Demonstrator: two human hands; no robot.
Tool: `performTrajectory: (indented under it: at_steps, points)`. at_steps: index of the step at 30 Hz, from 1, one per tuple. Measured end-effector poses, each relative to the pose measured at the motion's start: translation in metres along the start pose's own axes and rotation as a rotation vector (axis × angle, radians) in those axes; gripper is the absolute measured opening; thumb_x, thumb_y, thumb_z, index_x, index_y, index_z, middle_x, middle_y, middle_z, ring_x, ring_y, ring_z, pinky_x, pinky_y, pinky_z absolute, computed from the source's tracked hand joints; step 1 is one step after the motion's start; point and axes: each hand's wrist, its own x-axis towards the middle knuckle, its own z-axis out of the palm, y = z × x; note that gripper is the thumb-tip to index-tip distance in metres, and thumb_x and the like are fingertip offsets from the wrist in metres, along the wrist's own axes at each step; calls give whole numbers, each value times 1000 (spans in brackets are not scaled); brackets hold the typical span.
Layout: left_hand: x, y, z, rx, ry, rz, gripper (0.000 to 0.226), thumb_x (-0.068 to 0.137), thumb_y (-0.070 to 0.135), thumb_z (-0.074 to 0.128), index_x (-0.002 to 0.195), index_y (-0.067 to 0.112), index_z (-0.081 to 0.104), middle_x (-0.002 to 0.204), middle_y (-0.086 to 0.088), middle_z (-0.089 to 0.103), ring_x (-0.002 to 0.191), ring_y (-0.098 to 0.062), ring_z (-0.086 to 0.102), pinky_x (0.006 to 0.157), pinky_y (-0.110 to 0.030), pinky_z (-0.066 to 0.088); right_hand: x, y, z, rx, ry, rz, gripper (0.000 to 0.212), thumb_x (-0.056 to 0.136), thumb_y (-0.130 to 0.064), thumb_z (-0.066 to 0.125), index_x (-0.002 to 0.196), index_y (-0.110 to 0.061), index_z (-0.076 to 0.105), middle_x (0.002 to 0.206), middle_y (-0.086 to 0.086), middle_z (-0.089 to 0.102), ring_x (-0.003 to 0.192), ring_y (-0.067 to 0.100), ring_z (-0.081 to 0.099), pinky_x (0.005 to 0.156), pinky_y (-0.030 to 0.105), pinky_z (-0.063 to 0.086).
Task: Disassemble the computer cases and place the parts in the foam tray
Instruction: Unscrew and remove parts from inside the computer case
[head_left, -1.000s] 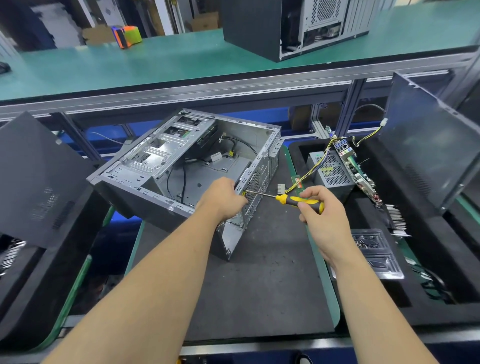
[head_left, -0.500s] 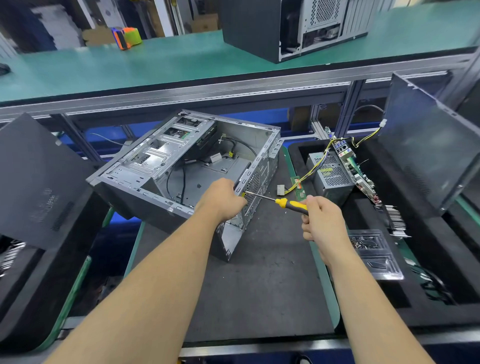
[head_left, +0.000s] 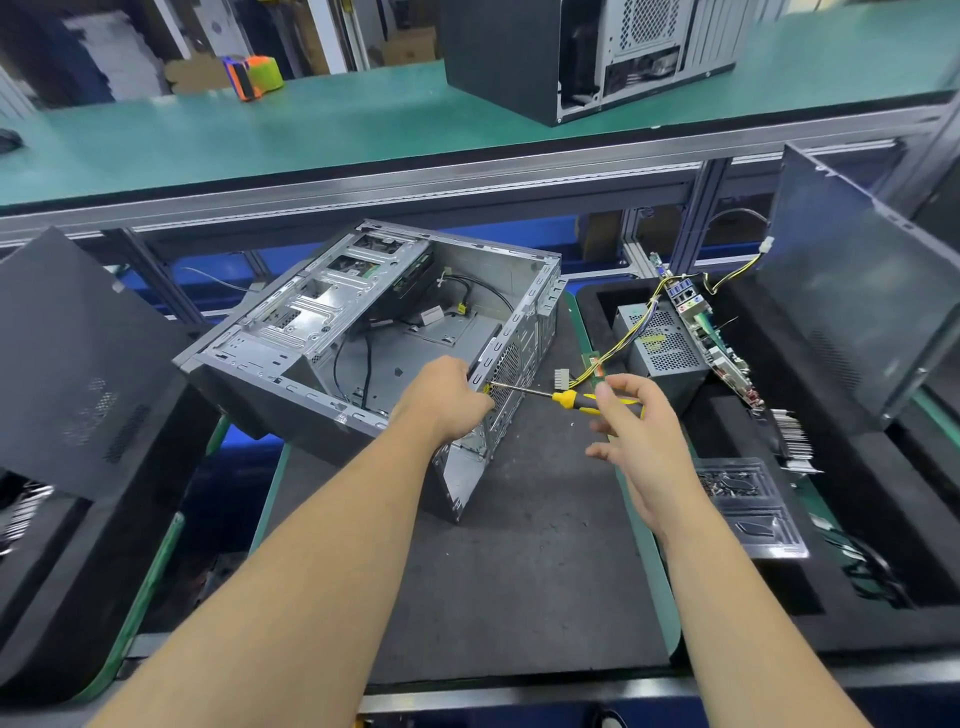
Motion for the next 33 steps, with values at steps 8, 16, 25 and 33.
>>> performTrajectory:
  at_steps: [8,16,25,33]
  points:
    - [0,0,0,1,-1,-4,15,78,23,67,79,9,62,75,-12,67,69,-33,64,61,-36,52,4,4,-3,-216,54,-19,24,101,-25,50,81,-24,63,65,-1,53,53,13,43,50,27,39]
    - [-2,1,-1,-12,-4,-2,16,80,20,67,77,7,59,73,-14,64,64,-29,57,59,-35,48,2,1,-4,-131,20,-132,32,94,4,57,94,-28,59,75,-15,68,59,14,52,64,32,46]
    - [-4,3,-3,1,-1,1,16,82,23,67,84,8,64,80,-14,69,79,-35,70,67,-43,58,7,3,0,-68,48,233,37,106,-38,40,94,-13,63,68,7,54,47,14,41,43,28,39]
    - [-4,3,-3,-1,-2,-9,15,82,26,68,88,12,67,81,-10,70,77,-31,71,72,-44,61,5,5,-2,-237,77,-162,21,96,-14,58,86,-32,62,76,-16,63,69,23,49,64,35,46]
